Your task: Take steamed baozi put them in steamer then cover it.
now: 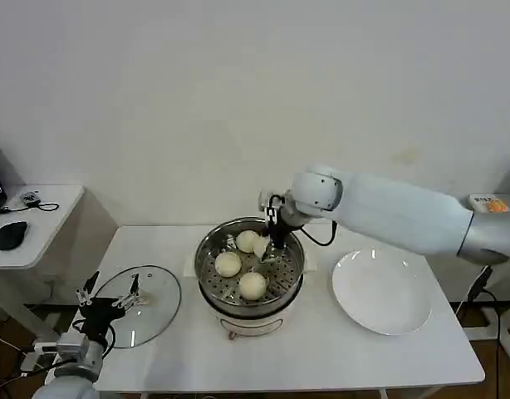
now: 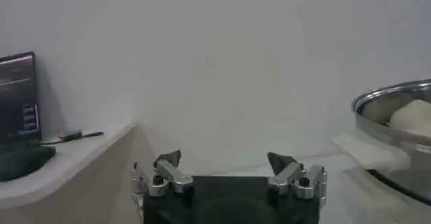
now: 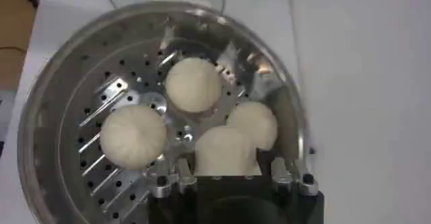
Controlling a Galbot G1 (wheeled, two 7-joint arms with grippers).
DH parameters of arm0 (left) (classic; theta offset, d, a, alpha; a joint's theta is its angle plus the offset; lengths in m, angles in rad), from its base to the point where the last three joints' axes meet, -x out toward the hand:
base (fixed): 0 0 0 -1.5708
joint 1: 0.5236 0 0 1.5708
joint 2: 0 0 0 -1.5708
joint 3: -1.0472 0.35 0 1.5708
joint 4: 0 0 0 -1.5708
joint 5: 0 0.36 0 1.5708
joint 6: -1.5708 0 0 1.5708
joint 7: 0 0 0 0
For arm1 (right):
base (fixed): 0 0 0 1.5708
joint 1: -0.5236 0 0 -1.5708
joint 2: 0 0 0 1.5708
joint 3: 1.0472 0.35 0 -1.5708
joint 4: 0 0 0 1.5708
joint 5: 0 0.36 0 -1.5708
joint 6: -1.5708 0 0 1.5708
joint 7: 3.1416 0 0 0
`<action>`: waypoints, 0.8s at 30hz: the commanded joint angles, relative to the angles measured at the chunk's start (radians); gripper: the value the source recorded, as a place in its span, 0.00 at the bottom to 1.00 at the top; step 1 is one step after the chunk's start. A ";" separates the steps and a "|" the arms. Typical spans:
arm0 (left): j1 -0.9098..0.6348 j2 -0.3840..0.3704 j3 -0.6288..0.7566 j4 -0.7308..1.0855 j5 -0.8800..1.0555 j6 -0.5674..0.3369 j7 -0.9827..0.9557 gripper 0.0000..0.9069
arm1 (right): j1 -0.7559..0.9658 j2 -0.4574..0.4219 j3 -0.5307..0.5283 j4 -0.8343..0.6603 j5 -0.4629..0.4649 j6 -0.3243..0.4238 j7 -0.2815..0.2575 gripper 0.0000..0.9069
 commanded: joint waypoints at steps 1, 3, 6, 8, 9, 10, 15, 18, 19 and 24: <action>-0.009 -0.001 0.005 0.003 0.001 0.002 0.000 1.00 | -0.037 0.002 -0.018 -0.013 -0.041 -0.027 0.008 0.69; -0.009 -0.003 0.006 0.000 0.005 0.001 0.000 1.00 | -0.042 0.001 -0.014 -0.017 -0.055 -0.026 0.004 0.69; -0.005 -0.001 0.006 -0.006 0.006 0.001 0.000 1.00 | -0.046 -0.002 -0.014 -0.021 -0.075 -0.022 -0.003 0.69; -0.005 0.001 0.003 -0.009 0.005 0.001 0.000 1.00 | -0.047 -0.004 -0.014 -0.026 -0.076 -0.021 -0.003 0.69; -0.005 0.002 0.001 -0.009 0.005 0.001 0.000 1.00 | -0.048 -0.004 -0.013 -0.028 -0.074 -0.021 -0.005 0.69; -0.005 0.002 -0.001 -0.009 0.005 0.001 0.000 1.00 | -0.048 -0.006 -0.013 -0.027 -0.075 -0.021 -0.005 0.69; -0.005 0.001 0.000 -0.007 0.005 0.001 0.000 1.00 | -0.051 -0.008 -0.013 -0.018 -0.074 -0.021 -0.009 0.69; -0.004 0.000 0.000 -0.008 0.005 0.001 -0.001 1.00 | -0.052 -0.007 -0.012 -0.013 -0.072 -0.019 -0.007 0.71; -0.004 -0.001 0.000 -0.008 0.005 0.001 -0.001 1.00 | -0.052 -0.007 -0.011 -0.013 -0.073 -0.018 -0.004 0.79; 0.001 0.000 -0.008 -0.013 0.003 0.001 0.000 1.00 | -0.057 -0.010 0.005 -0.010 -0.085 -0.017 0.010 1.00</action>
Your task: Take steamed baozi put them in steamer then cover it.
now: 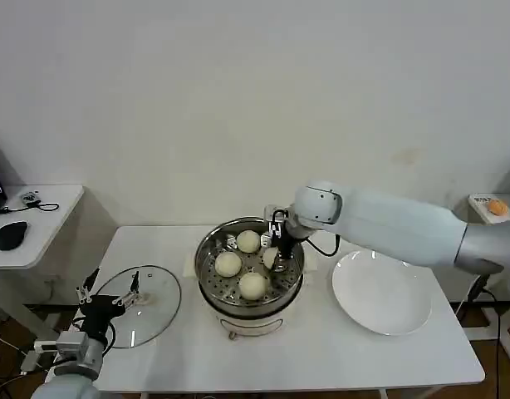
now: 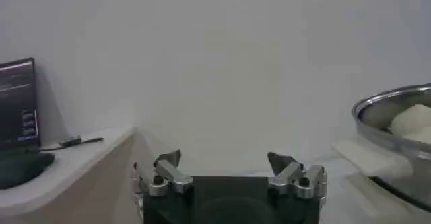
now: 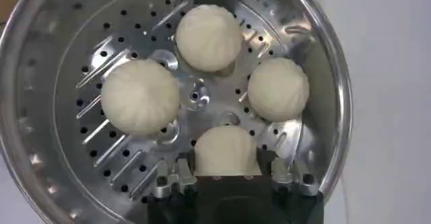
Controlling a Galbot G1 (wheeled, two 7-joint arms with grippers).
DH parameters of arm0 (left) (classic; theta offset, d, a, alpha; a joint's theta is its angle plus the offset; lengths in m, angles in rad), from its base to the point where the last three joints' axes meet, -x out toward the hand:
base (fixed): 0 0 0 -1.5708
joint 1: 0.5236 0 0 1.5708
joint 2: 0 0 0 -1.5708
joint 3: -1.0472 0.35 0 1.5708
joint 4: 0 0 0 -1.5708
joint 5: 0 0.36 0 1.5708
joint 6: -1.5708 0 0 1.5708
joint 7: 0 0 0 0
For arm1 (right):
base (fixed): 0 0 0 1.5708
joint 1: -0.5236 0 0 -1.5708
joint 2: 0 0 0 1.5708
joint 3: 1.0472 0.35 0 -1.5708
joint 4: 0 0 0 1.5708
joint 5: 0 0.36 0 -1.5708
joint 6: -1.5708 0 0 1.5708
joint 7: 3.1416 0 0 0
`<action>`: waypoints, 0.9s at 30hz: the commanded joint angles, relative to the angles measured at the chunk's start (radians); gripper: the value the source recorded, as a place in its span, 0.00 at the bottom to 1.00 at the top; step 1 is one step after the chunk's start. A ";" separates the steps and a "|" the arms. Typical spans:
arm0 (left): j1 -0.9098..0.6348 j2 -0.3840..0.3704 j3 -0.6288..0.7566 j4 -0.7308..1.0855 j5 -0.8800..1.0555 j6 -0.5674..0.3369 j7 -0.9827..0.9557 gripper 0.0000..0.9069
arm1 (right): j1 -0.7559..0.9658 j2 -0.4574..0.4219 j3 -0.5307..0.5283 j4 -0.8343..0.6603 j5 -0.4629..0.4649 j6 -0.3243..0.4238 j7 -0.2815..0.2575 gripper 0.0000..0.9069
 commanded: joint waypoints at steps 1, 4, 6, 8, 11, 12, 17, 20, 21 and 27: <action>0.004 0.002 -0.007 -0.003 -0.002 0.000 0.000 1.00 | -0.006 -0.005 0.013 0.005 -0.028 -0.001 0.005 1.00; 0.008 0.002 -0.012 -0.006 -0.003 0.000 0.001 1.00 | -0.006 -0.019 0.039 0.023 -0.029 0.003 0.024 1.00; 0.009 0.001 -0.012 -0.008 -0.003 0.000 0.001 1.00 | -0.009 -0.033 0.071 0.040 -0.031 0.000 0.050 1.00; 0.010 0.000 -0.012 -0.010 -0.003 0.000 0.001 1.00 | -0.012 -0.051 0.105 0.063 -0.014 -0.003 0.066 1.00; 0.008 -0.002 -0.011 -0.012 -0.003 0.001 0.001 1.00 | -0.025 -0.099 0.163 0.121 -0.029 0.000 0.100 1.00; 0.007 -0.002 -0.010 -0.012 -0.003 0.000 0.001 1.00 | -0.033 -0.122 0.193 0.152 -0.016 0.002 0.129 1.00; 0.000 -0.005 -0.002 -0.001 -0.005 -0.001 0.003 1.00 | -0.132 -0.215 0.291 0.273 0.037 0.019 0.388 1.00; -0.001 -0.003 0.004 0.000 -0.005 0.000 0.002 1.00 | -0.221 -0.284 0.341 0.330 0.035 0.044 0.444 1.00; -0.002 -0.002 0.005 0.000 -0.005 0.000 0.002 1.00 | -0.263 -0.319 0.385 0.351 0.025 0.069 0.466 1.00; -0.004 -0.005 0.009 0.014 -0.003 -0.003 0.001 1.00 | -0.704 -0.391 0.788 0.433 -0.134 0.340 0.654 1.00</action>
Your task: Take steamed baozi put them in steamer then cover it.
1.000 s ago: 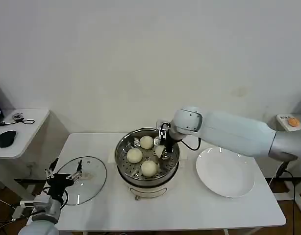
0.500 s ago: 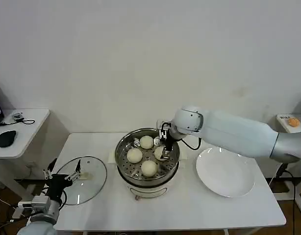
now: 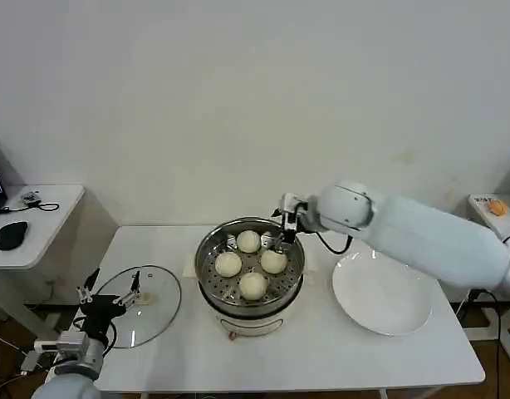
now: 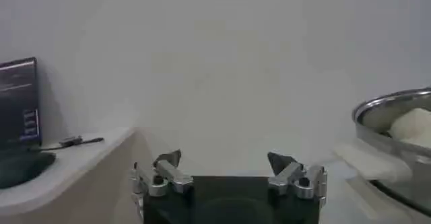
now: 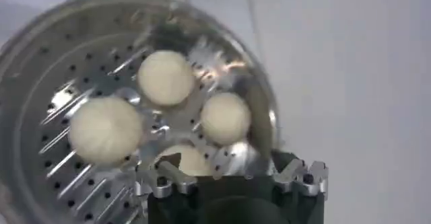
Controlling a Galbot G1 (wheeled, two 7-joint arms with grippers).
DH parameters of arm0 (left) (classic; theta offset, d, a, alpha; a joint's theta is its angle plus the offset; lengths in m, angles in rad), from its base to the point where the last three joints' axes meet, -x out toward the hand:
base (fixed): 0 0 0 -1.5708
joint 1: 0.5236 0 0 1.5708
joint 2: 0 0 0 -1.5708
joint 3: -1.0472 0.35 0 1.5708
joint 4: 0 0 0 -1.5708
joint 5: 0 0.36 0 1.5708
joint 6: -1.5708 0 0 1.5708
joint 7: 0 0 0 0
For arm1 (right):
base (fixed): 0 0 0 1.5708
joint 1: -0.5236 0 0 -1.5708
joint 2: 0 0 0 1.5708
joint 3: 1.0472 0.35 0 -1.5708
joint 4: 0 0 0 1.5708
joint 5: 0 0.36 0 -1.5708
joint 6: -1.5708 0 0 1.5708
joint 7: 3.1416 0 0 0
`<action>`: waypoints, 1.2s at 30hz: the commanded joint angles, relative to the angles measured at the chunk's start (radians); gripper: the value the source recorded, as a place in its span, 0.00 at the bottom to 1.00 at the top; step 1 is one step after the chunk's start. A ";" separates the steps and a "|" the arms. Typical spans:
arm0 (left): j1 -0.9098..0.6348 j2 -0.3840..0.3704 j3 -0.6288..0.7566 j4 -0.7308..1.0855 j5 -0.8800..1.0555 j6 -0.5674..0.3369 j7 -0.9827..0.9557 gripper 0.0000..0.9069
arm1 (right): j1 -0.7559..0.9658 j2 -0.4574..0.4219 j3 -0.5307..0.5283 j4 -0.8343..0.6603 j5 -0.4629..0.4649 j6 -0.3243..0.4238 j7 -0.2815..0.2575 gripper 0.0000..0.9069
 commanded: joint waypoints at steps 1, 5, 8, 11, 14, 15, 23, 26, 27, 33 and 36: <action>0.002 0.000 0.006 0.015 0.004 -0.004 -0.001 1.00 | -0.607 -0.186 0.570 0.211 -0.154 0.324 0.391 1.00; -0.005 0.003 0.016 0.027 0.014 -0.004 -0.001 1.00 | -0.972 -0.046 0.947 0.239 -0.335 0.535 0.473 1.00; -0.014 0.004 0.027 0.034 0.030 -0.004 -0.003 1.00 | -1.208 0.066 1.210 0.258 -0.384 0.599 0.467 1.00; -0.017 0.005 0.040 0.044 0.100 -0.005 -0.014 1.00 | -1.334 0.191 1.371 0.270 -0.453 0.652 0.424 1.00; -0.011 0.012 0.039 0.053 0.240 -0.015 -0.010 1.00 | -1.443 0.276 1.518 0.277 -0.444 0.664 0.379 1.00; -0.007 0.017 0.037 0.059 0.302 -0.030 -0.010 1.00 | -1.465 0.314 1.580 0.278 -0.439 0.668 0.372 1.00; 0.084 0.051 -0.021 0.116 0.902 -0.207 -0.007 1.00 | -1.664 0.432 1.766 0.309 -0.409 0.639 0.265 1.00; 0.111 0.061 -0.042 0.145 1.057 -0.276 -0.028 1.00 | -1.692 0.435 1.799 0.309 -0.374 0.639 0.270 1.00; 0.118 0.066 -0.046 0.155 1.106 -0.293 -0.021 1.00 | -1.697 0.433 1.809 0.310 -0.370 0.636 0.272 1.00; 0.104 0.104 -0.025 0.251 1.286 -0.311 -0.032 1.00 | -1.722 0.410 1.822 0.354 -0.349 0.604 0.263 1.00; 0.112 0.113 -0.010 0.268 1.336 -0.305 -0.025 1.00 | -1.731 0.412 1.831 0.371 -0.342 0.594 0.260 1.00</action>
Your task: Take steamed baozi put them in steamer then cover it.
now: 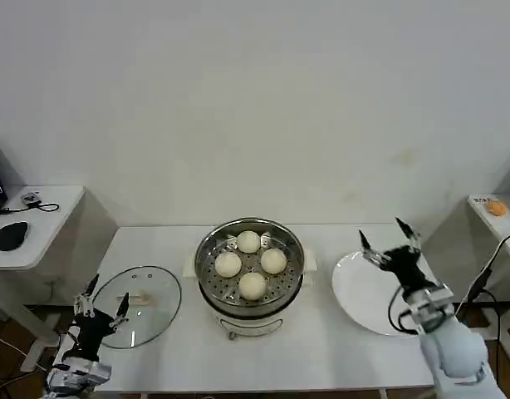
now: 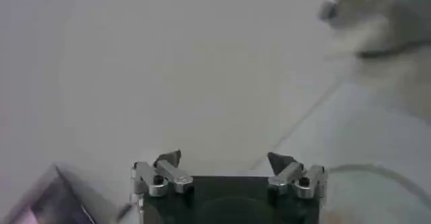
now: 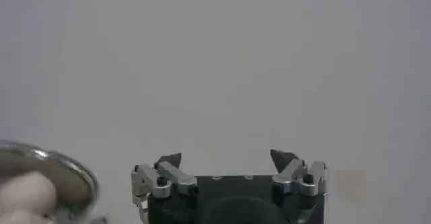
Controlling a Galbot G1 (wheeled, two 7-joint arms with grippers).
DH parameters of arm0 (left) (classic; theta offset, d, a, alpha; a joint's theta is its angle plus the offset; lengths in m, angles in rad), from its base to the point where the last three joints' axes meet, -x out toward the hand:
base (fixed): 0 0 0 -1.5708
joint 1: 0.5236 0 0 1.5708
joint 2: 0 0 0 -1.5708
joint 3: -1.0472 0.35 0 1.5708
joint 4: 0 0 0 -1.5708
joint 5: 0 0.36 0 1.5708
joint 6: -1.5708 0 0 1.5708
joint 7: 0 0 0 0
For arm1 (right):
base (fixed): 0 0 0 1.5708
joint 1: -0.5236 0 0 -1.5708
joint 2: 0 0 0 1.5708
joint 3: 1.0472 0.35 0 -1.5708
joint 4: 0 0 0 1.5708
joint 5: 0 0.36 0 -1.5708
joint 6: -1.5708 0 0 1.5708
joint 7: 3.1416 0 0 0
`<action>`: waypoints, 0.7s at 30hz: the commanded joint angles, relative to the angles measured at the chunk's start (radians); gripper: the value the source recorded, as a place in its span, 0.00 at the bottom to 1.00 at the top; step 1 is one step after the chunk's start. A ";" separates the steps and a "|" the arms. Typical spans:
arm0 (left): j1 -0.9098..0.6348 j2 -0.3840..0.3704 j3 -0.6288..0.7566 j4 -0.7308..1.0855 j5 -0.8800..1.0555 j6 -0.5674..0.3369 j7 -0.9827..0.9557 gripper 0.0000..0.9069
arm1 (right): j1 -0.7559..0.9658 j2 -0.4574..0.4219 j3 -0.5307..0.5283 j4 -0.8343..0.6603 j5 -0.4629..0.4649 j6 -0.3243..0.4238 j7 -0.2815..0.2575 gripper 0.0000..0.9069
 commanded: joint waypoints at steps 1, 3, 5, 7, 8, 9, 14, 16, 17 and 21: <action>0.030 0.041 0.018 0.127 0.505 -0.084 0.002 1.00 | -0.195 0.067 0.194 0.065 0.018 0.008 -0.023 1.00; 0.009 0.044 0.037 0.159 0.517 -0.081 0.002 1.00 | -0.199 0.072 0.197 0.066 0.020 0.011 -0.023 1.00; -0.034 0.050 0.063 0.205 0.516 -0.081 0.004 1.00 | -0.206 0.080 0.198 0.072 0.018 0.014 -0.020 1.00; -0.072 0.057 0.076 0.255 0.517 -0.080 0.000 1.00 | -0.215 0.081 0.200 0.085 0.018 0.012 -0.022 1.00; -0.089 0.062 0.083 0.272 0.517 -0.078 0.000 1.00 | -0.220 0.082 0.202 0.093 0.019 0.010 -0.022 1.00; -0.100 0.065 0.086 0.281 0.518 -0.077 -0.001 1.00 | -0.221 0.082 0.203 0.096 0.019 0.009 -0.022 1.00; -0.164 0.081 0.110 0.317 0.513 -0.071 -0.002 1.00 | -0.241 0.090 0.217 0.123 0.020 0.004 -0.023 1.00; -0.182 0.082 0.116 0.323 0.512 -0.068 -0.001 1.00 | -0.254 0.095 0.215 0.129 0.015 0.005 -0.023 1.00; -0.190 0.083 0.118 0.326 0.512 -0.066 -0.001 1.00 | -0.260 0.097 0.213 0.133 0.014 0.005 -0.024 1.00; -0.224 0.084 0.127 0.340 0.508 -0.063 -0.002 1.00 | -0.270 0.110 0.209 0.144 0.008 0.006 -0.024 1.00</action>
